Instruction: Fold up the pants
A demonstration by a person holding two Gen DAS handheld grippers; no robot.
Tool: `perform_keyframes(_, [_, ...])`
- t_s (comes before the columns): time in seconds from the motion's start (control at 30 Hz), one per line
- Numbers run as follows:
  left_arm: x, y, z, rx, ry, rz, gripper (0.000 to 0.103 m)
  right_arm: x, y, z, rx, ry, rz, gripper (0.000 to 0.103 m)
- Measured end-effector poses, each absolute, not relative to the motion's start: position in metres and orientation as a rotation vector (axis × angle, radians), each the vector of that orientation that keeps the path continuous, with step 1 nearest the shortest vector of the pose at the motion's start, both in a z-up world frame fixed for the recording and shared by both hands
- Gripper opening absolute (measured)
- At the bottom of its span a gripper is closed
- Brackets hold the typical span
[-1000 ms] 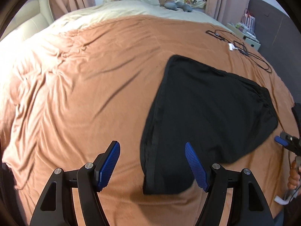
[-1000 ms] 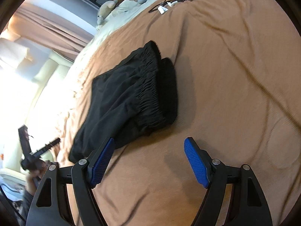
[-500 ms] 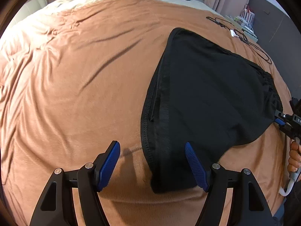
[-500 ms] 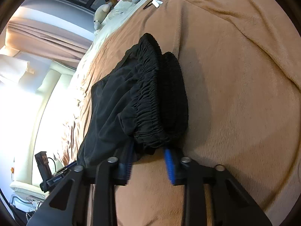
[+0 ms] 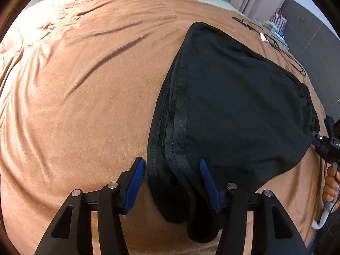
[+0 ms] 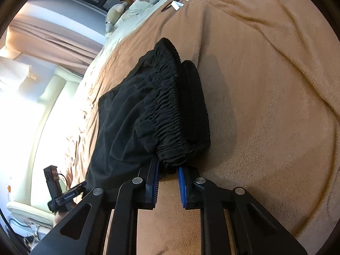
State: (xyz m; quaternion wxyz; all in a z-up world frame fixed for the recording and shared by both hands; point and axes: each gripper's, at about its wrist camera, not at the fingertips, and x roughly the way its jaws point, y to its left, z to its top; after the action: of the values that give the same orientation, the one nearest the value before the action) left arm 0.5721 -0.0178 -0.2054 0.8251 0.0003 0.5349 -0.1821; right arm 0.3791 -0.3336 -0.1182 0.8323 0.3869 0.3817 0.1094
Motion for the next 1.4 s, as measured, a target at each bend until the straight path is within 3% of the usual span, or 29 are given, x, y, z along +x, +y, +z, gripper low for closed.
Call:
perform_keyframes(0.17, [0.568, -0.018, -0.200, -0.012, 1.127, -0.407, 0.012, 0.384, -0.340, -0.118, 0.817, 0.804, 0.234, 0.014])
perform_keyframes(0.4, [0.561, 0.004, -0.177, -0.129, 1.109, -0.409, 0.008, 0.377, -0.329, -0.102, 0.760, 0.790, 0.214, 0.008])
perform_keyframes(0.73, [0.523, 0.020, -0.137, -0.154, 1.131, -0.388, 0.008, 0.356, -0.316, -0.073, 0.707, 0.813, 0.235, 0.007])
perform_keyframes(1.4, [0.363, 0.070, -0.132, -0.308, 1.162, -0.330, 0.008, 0.297, -0.288, -0.050, 0.581, 0.978, 0.339, 0.007])
